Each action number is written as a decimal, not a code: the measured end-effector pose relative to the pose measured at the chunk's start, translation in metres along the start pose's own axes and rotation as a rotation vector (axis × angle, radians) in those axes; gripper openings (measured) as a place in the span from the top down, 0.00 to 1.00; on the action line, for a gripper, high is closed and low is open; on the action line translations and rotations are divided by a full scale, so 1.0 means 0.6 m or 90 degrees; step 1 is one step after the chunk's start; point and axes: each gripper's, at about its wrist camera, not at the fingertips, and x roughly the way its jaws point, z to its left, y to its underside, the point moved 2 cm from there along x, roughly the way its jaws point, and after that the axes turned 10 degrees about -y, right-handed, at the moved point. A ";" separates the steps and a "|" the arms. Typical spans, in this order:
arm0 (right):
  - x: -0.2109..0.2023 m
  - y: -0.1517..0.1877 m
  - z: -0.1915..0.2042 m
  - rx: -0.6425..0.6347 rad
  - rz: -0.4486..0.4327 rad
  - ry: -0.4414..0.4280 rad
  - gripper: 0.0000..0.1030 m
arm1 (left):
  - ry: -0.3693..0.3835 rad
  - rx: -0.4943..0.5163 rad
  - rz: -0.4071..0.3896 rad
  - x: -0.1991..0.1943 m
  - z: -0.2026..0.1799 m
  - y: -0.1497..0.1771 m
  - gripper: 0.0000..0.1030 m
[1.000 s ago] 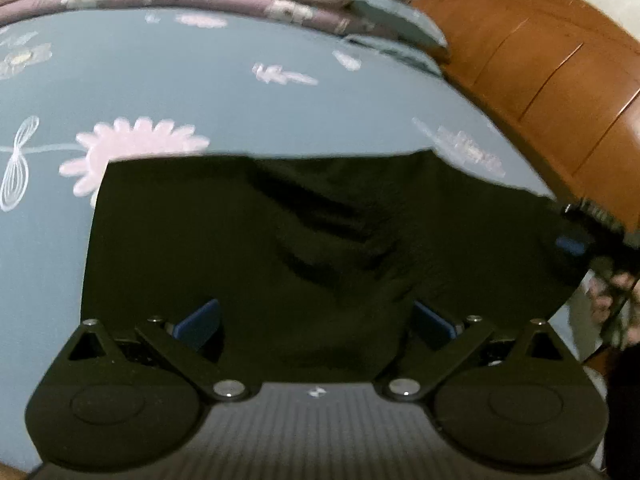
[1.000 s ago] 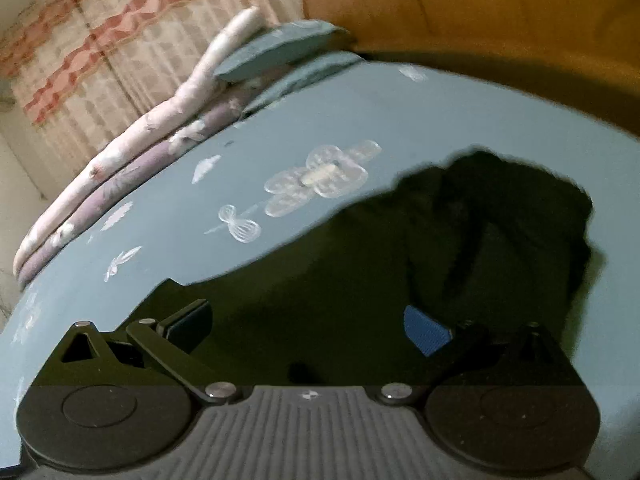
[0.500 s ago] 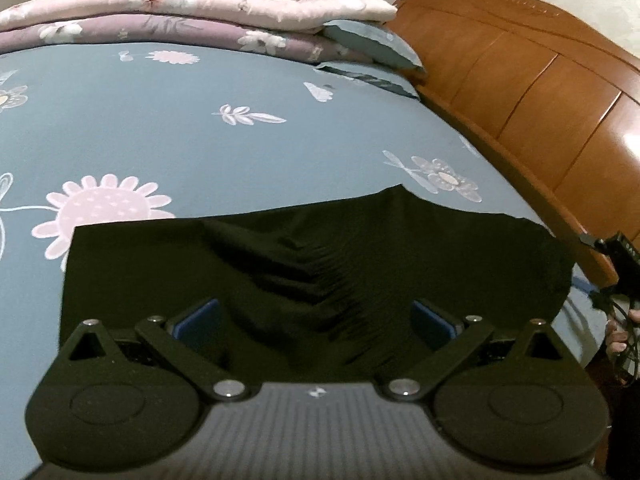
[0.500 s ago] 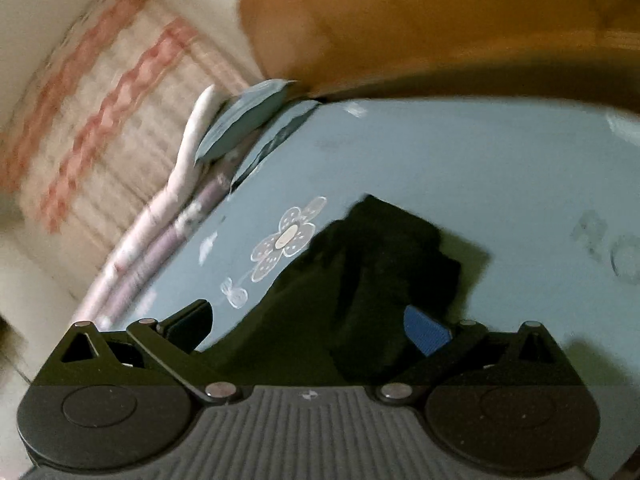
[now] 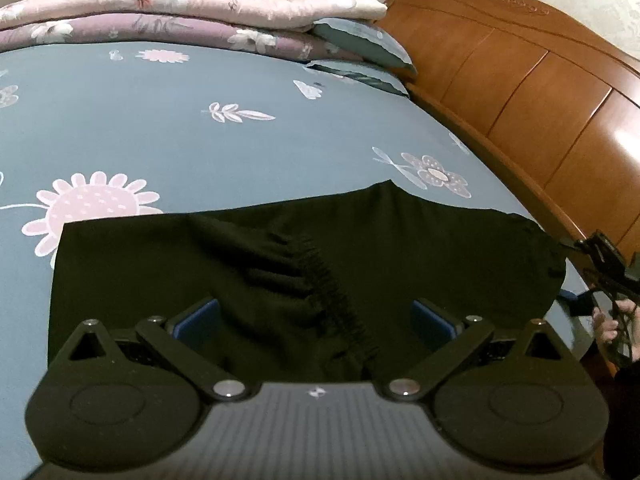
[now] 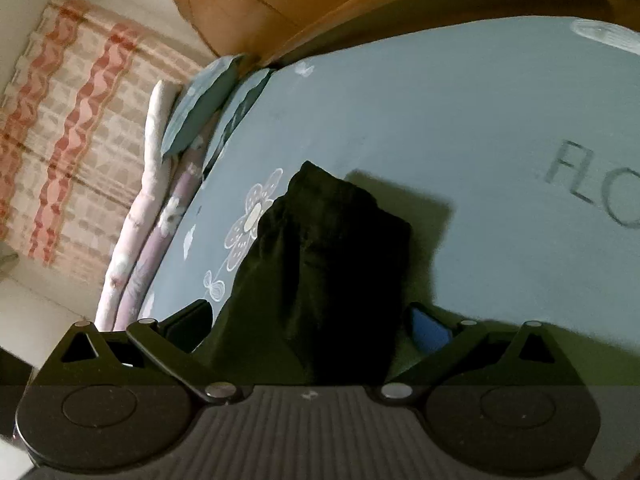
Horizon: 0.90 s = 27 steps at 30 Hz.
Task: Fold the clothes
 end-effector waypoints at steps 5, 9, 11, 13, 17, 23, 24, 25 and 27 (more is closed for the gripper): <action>0.028 -0.023 -0.003 -0.014 0.007 -0.015 0.00 | 0.007 -0.005 0.003 0.004 -0.001 0.001 0.03; 0.042 -0.034 -0.003 -0.031 0.014 -0.022 0.00 | 0.018 -0.007 0.006 0.006 -0.003 0.000 0.03; 0.035 -0.027 -0.002 -0.035 0.025 -0.026 0.00 | 0.019 -0.004 0.006 0.006 -0.004 0.000 0.03; 0.025 -0.016 0.000 -0.039 0.036 -0.034 0.00 | 0.020 -0.005 0.006 0.006 -0.004 0.000 0.03; 0.005 0.013 0.004 -0.048 0.053 -0.061 0.00 | 0.021 -0.010 0.009 0.010 -0.004 -0.001 0.03; 0.040 -0.018 0.003 -0.055 0.040 -0.063 0.00 | 0.030 -0.010 0.003 0.008 -0.012 -0.005 0.03; 0.046 -0.024 0.002 -0.054 0.037 -0.067 0.00 | 0.030 -0.009 0.001 0.005 -0.012 -0.005 0.03; 0.051 -0.028 0.000 -0.055 0.035 -0.071 0.00 | 0.030 -0.009 0.000 0.003 -0.011 -0.005 0.03; 0.058 -0.033 -0.002 -0.058 0.034 -0.076 0.00 | 0.028 -0.012 -0.002 0.001 -0.008 -0.005 0.03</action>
